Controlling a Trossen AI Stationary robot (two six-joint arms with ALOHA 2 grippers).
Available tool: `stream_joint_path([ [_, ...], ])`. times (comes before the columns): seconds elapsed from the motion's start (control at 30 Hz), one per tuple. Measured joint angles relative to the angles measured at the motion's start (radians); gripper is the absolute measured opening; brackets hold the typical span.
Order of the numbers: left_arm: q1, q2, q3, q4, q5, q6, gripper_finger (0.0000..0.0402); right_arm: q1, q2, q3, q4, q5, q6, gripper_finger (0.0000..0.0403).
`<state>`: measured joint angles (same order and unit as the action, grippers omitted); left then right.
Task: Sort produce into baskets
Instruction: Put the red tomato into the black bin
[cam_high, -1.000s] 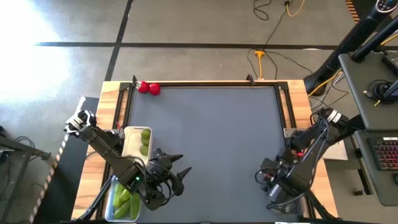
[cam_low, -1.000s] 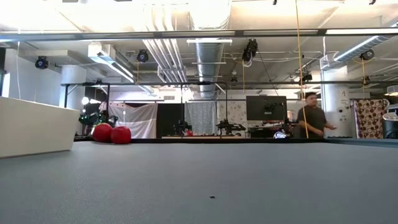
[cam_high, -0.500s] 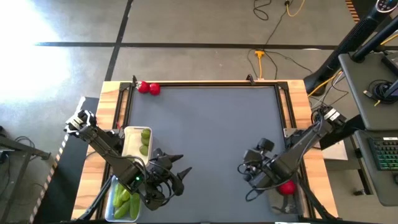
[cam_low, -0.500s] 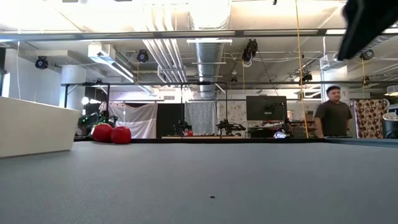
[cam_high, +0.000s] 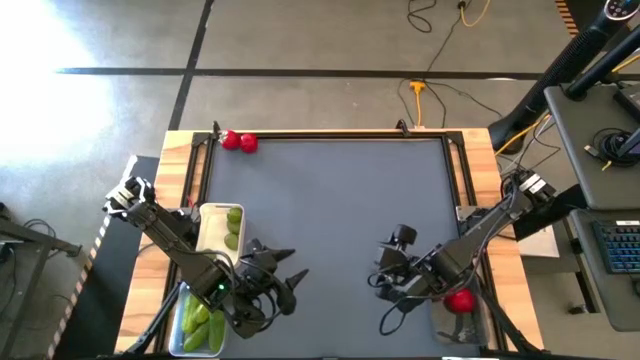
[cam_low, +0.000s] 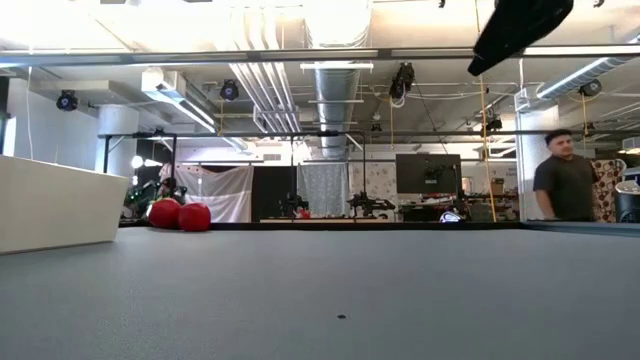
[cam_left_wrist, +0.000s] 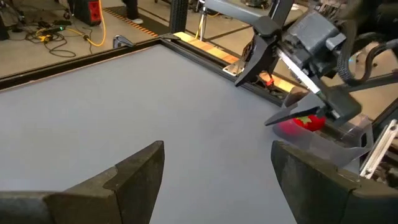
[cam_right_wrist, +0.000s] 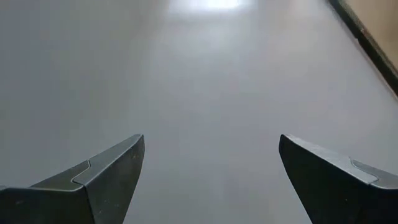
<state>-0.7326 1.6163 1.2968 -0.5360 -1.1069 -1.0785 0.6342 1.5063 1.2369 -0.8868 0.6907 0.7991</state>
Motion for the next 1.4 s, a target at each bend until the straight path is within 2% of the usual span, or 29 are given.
stream_joint_path([
  [0.27, 0.000, 0.000, 0.000, 0.034, 0.002, 0.006, 0.0278, 0.000, 0.000, -0.030, 0.040, 0.075, 0.001, 0.0364],
  [0.43, 0.031, 0.000, 0.000, -0.052, -0.110, 0.132, 0.0278, 0.000, 0.000, -0.076, 0.183, 0.130, -0.018, 0.0364],
  [0.5, 0.062, -0.002, 0.000, -0.097, -0.077, 0.114, 0.0278, 0.000, 0.000, -0.110, 0.263, 0.133, -0.065, 0.0364],
  [0.57, 0.112, -0.012, 0.000, -0.144, 0.039, 0.079, 0.0278, 0.000, 0.000, -0.146, 0.349, 0.143, -0.110, 0.0364],
  [0.67, 0.201, -0.014, 0.000, -0.234, 0.167, 0.089, 0.0278, 0.000, 0.000, -0.198, 0.448, 0.143, -0.155, 0.0364],
  [0.9, 0.434, -0.025, 0.000, -0.609, 0.164, 0.059, 0.0278, 0.000, 0.000, -0.283, 0.632, 0.141, -0.225, 0.0364],
  [1.03, 0.627, -0.026, -0.001, -0.773, 0.265, 0.073, 0.0278, 0.000, 0.001, -0.310, 0.662, 0.148, -0.237, 0.0364],
  [1.17, 0.832, -0.026, -0.003, -0.799, 0.356, 0.241, 0.0278, 0.000, 0.001, -0.317, 0.668, 0.168, -0.236, 0.0364],
  [1.4, 1.146, -0.018, -0.003, -0.718, 0.516, 0.689, 0.0278, 0.000, 0.001, -0.317, 0.669, 0.284, -0.234, 0.0364],
])
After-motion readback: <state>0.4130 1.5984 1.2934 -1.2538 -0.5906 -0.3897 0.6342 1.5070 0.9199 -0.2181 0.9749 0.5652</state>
